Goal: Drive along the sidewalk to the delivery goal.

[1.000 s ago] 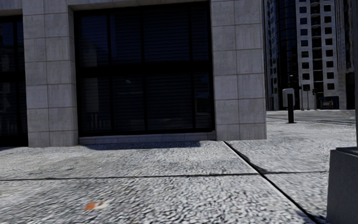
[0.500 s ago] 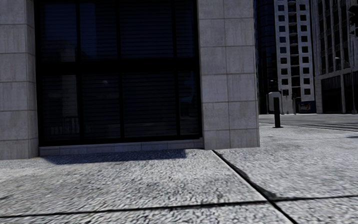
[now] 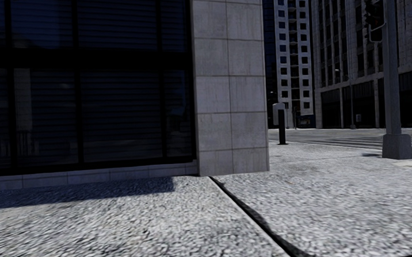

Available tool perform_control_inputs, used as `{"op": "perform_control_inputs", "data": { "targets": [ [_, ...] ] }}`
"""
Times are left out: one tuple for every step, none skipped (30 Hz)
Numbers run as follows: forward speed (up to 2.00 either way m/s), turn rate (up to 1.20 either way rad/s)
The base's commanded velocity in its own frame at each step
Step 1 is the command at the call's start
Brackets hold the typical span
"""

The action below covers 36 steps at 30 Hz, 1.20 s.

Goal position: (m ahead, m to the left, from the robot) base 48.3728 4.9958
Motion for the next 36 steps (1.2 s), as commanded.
{"op": "perform_control_inputs", "data": {
  "targets": [
    [1.36,-0.6],
    [1.36,-0.6],
    [1.36,-0.6],
    [1.36,-0.6],
    [1.36,-0.6],
    [1.39,-0.6],
    [1.4,-0.6],
    [1.4,-0.6],
    [1.42,-0.61],
    [1.53,-0.61],
    [2.0,-0.61],
    [2.0,-0.61],
    [2.0,-0.61],
    [2.0,-0.61],
    [2.0,-0.62],
    [2.0,-0.62],
    [2.0,-0.63],
    [2.0,-0.63],
    [2.0,-0.64],
    [2.0,-0.65],
    [2.0,-0.65],
    [2.0,-0.65],
    [2.0,-0.65],
    [2.0,-0.65],
    [2.0,-0.65],
    [2.0,-0.65],
    [2.0,-0.65],
    [2.0,-0.65],
    [2.0,-0.65],
    [2.0,-0.65],
    [2.0,-0.65],
    [2.0,-0.65],
    [2.0,-0.65],
    [2.0,-0.65],
    [2.0,0.0],
    [2.0,0.0]
  ]
}}
